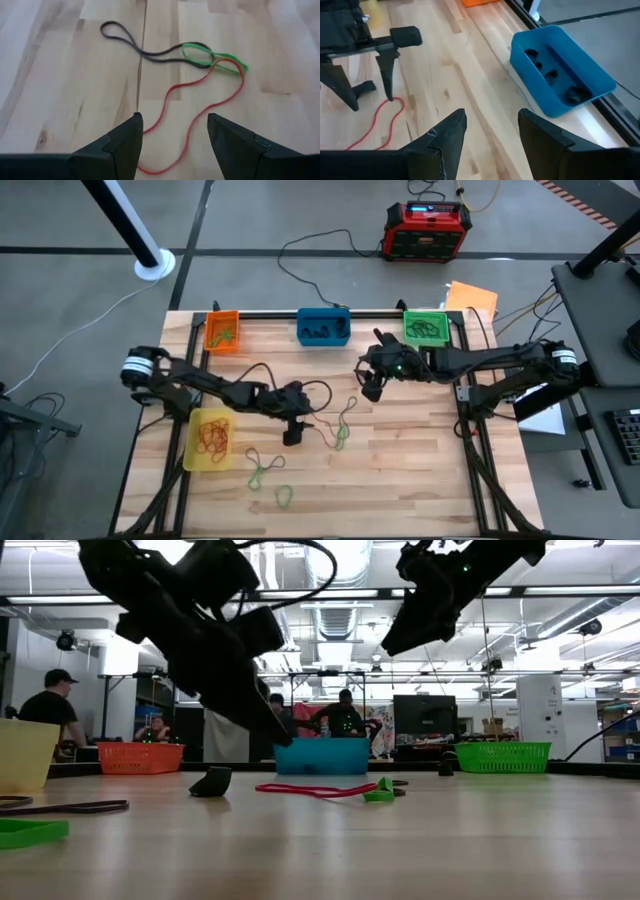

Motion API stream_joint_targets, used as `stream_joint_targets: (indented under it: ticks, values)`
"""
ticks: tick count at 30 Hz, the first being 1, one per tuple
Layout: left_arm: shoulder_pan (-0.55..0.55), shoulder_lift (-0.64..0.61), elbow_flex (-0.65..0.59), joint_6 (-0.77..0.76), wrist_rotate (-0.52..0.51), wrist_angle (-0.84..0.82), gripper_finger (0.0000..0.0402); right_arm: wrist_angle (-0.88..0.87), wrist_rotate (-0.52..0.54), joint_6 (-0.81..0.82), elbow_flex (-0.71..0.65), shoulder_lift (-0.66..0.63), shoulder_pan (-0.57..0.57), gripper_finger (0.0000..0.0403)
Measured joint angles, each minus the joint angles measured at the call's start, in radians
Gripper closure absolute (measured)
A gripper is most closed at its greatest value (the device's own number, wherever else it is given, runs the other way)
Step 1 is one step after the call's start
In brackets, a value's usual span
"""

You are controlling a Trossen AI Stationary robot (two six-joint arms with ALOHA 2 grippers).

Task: Sort rubber bands into baskets
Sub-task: Put the bottom black rubber band into the blue bin

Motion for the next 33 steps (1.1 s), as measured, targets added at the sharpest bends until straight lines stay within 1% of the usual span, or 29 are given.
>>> stream_joint_targets:
  ticks: [7,10,14,17,21,25,31,33]
  values:
    - [0.001,0.112,0.098,0.068,-0.002,-0.003,0.0196,0.017,0.000,0.011,-0.048,0.000,0.005,0.0227]
    - [0.001,0.156,0.142,0.099,-0.002,-0.043,0.0196,0.026,0.000,0.015,-0.068,0.000,0.005,0.0227]
    - [0.001,0.188,0.163,0.123,-0.002,-0.083,0.0196,0.026,0.000,0.017,-0.090,0.001,0.005,0.0227]
    - [0.001,0.188,0.163,0.120,-0.002,-0.122,0.0196,0.031,-0.001,0.017,-0.096,0.001,0.005,0.0227]
    - [-0.002,0.158,0.169,0.100,-0.001,-0.243,0.0196,0.041,-0.001,0.022,-0.106,0.001,0.005,0.0227]
    - [-0.009,0.130,0.210,0.102,0.002,-0.404,0.0196,0.051,-0.001,0.022,-0.109,0.001,0.005,0.0227]
    - [-0.013,0.100,0.300,0.162,0.011,-0.643,0.0196,0.056,-0.001,0.022,-0.110,0.001,0.005,0.0227]
    - [-0.014,0.096,0.317,0.193,0.046,-0.709,0.0196,0.056,-0.001,0.022,-0.110,0.001,0.005,0.0227]
